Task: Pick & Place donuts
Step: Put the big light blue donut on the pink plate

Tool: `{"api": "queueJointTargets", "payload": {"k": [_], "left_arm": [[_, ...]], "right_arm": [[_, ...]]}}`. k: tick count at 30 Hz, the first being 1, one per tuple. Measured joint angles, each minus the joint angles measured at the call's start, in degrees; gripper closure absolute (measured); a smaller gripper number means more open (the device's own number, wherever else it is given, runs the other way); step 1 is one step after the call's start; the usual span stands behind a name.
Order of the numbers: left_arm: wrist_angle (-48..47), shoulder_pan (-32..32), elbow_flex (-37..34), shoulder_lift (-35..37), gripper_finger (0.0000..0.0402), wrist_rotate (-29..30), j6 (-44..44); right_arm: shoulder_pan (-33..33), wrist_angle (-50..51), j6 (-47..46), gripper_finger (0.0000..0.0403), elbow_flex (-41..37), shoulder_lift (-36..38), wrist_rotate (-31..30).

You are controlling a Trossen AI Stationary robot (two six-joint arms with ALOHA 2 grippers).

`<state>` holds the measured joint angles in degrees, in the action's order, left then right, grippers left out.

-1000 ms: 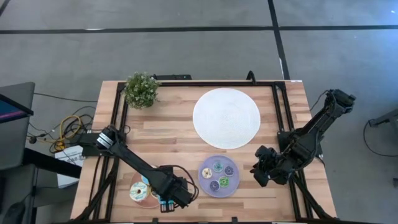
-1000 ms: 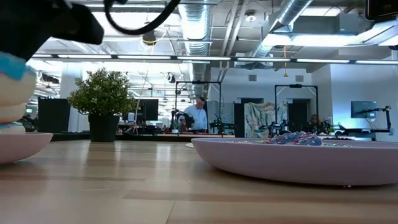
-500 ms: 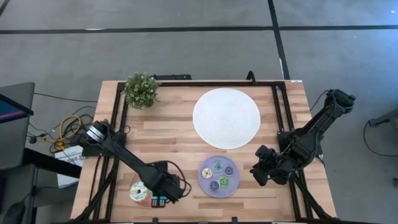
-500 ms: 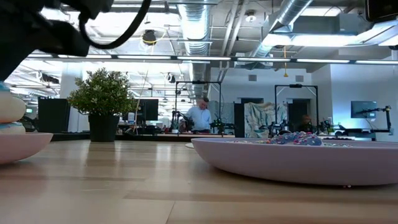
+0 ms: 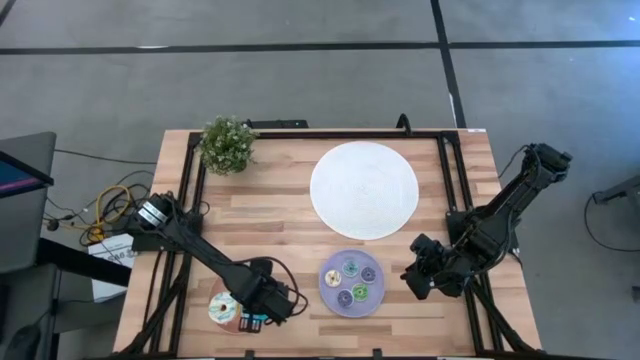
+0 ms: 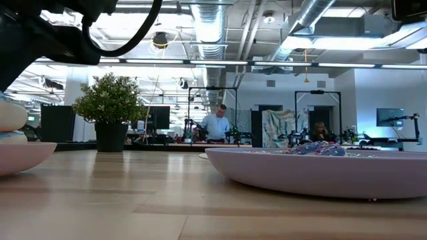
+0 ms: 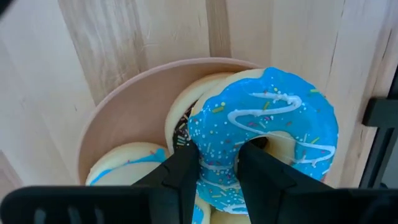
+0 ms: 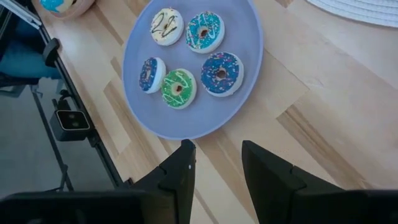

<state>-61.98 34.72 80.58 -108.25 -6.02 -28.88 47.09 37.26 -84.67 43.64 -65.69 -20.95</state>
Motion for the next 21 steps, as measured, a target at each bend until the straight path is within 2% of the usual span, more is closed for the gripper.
{"api": "queueJointTargets", "payload": {"k": [21], "left_arm": [[-2.1, -1.0, 0.0, 0.0, 0.0304, 0.4, 3.5]], "right_arm": [[0.0, 0.0, -0.9, 0.028, 0.0, 0.0, -0.2]]}}
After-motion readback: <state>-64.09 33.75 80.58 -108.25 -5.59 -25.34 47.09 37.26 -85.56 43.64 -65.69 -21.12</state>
